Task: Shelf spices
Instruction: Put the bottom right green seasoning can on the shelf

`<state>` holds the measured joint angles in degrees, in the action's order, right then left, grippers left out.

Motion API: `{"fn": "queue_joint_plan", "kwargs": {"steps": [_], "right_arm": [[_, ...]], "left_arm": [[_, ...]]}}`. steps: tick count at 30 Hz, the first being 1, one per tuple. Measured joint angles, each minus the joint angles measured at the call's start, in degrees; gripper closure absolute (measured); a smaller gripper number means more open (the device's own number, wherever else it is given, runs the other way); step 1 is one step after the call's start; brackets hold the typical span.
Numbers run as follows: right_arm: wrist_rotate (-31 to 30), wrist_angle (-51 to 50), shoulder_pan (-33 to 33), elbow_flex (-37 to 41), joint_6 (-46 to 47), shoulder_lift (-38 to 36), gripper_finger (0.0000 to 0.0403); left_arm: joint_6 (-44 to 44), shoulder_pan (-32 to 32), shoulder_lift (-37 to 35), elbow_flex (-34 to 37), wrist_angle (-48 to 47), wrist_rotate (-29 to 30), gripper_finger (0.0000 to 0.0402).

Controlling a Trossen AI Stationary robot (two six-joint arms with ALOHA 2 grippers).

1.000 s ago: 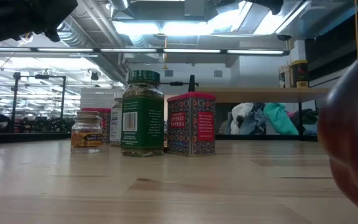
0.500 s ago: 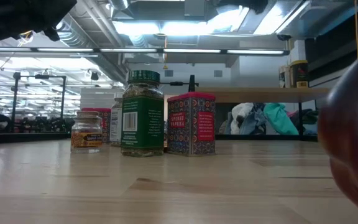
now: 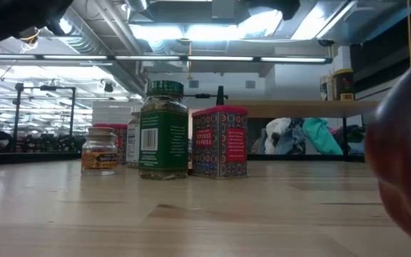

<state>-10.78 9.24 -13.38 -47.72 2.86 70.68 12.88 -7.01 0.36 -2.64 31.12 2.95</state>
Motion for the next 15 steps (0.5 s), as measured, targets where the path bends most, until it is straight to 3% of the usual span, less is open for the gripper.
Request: {"fn": "queue_joint_plan", "kwargs": {"steps": [10,15], "right_arm": [[0.0,-0.5,-0.1,0.0,-0.2,8.7,0.0121],[-6.8,-1.6,-0.1,0.0,-0.5,13.5,0.0121]], "left_arm": [[-3.0,0.0,0.1,0.0,-0.7,0.0,0.0402],[-2.9,0.0,0.2,0.0,-3.3,0.1,0.0402]]}}
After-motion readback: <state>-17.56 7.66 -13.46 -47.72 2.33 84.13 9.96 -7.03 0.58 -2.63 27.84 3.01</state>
